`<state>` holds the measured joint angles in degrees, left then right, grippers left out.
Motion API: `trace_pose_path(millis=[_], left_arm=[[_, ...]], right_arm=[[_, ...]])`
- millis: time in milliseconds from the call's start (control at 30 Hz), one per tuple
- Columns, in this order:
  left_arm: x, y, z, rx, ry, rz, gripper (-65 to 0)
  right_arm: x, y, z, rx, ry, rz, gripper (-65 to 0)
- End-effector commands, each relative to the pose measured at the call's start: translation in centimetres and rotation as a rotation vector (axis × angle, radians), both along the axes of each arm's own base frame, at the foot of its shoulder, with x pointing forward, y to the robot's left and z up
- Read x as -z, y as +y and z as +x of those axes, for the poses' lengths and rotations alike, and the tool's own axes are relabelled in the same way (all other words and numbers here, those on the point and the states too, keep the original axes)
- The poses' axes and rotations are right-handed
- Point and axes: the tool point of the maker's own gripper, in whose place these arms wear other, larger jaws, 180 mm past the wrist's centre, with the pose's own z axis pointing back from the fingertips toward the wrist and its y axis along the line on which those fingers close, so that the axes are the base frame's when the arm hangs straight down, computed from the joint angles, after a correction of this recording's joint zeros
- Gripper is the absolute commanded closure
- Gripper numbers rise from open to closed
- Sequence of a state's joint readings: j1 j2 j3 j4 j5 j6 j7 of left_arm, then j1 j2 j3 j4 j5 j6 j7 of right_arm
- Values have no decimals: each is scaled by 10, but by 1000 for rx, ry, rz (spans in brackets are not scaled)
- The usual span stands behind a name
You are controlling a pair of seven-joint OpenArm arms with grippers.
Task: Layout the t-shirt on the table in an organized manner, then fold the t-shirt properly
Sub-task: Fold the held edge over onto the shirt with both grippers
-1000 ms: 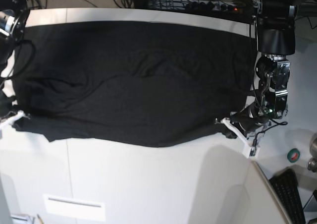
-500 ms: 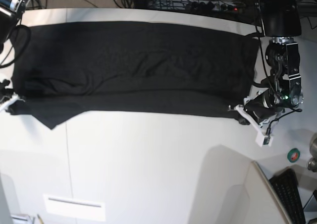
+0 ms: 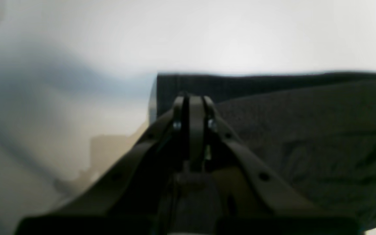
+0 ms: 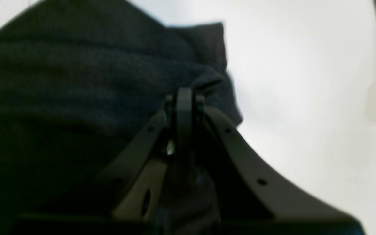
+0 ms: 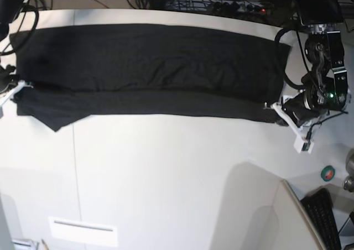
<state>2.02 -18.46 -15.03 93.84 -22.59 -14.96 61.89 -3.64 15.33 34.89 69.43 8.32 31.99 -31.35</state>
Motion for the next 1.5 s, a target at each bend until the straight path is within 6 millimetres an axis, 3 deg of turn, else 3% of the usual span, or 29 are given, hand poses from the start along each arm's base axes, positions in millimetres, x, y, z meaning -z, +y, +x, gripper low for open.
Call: trace_pose_path(millis=[0,200,533,800,933,1167,1467], left_arm=[[-11,7,6,-4,-38,15,0],[-3,15,-7,-4,0,37,0],[-7,21,-7,0,1,57,0],[6,22,-26,2,49,59,0],[11,31,-37,7,80,86,0],[17,30,-43,11,99,85,0],[17,31,-43,13,104,90,0]], right_arm=[[-16,-10,8,-3,-48,-34,0],[-39,-7,-2,22,-118,-71,0],[-51,-6,-25,-8,-32,-132,0],[-32,7,-52,-10,61,-103,0],[-24,13,-63,-2,81,-87,0],[-6,16,-73,8,127,-50,0],[-3,16,-76,12,140,-45,0]])
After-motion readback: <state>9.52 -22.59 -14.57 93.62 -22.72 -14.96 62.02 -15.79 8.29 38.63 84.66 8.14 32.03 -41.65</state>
